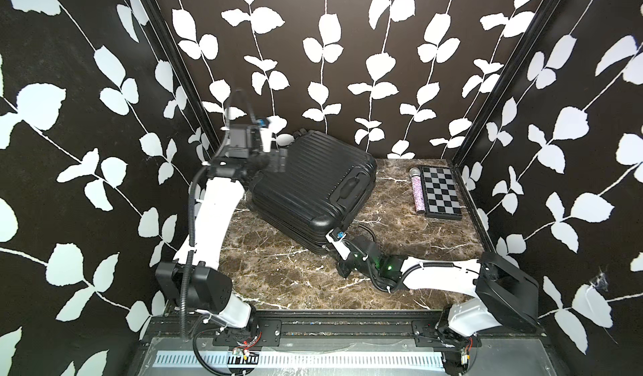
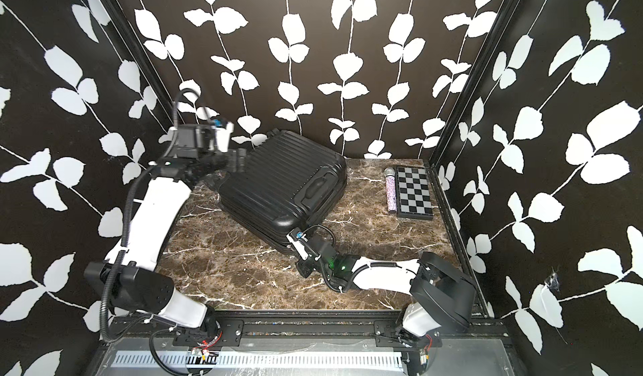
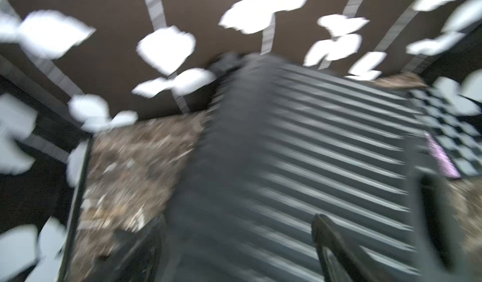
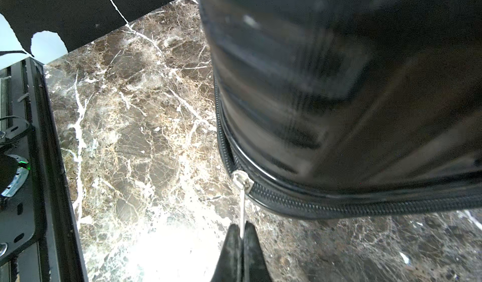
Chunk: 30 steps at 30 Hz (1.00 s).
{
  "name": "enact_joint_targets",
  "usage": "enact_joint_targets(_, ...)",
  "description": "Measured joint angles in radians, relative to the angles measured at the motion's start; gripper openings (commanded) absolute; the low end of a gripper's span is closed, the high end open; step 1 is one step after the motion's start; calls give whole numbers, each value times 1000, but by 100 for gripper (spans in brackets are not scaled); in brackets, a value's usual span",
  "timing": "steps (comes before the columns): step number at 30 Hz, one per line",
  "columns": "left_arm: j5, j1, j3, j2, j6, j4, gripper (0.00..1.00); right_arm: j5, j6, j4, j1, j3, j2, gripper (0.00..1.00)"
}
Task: Close the suitcase zippers
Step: Zip the zipper on the suitcase, then adjust the suitcase at the center of the board.
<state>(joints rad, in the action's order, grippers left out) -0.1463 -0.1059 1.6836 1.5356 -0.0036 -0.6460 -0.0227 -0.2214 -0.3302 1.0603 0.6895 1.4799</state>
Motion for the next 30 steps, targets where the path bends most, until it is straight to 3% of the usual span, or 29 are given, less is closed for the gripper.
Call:
enact_joint_targets(6,-75,118,-28,58,9,-24,89,-1,-8,9,-1,-2,-8,0)
enact_joint_targets(16,-207,132,-18,202,41,-77,85,-8,-15,19,-2,-2,-13,0)
enact_joint_targets(23,-238,132,-20,194,49,-93,81,-21,-16,45,-9,-2,-26,0)
enact_joint_targets(30,-261,132,-188,43,52,-89,80,-24,-40,107,-72,-29,-89,0)
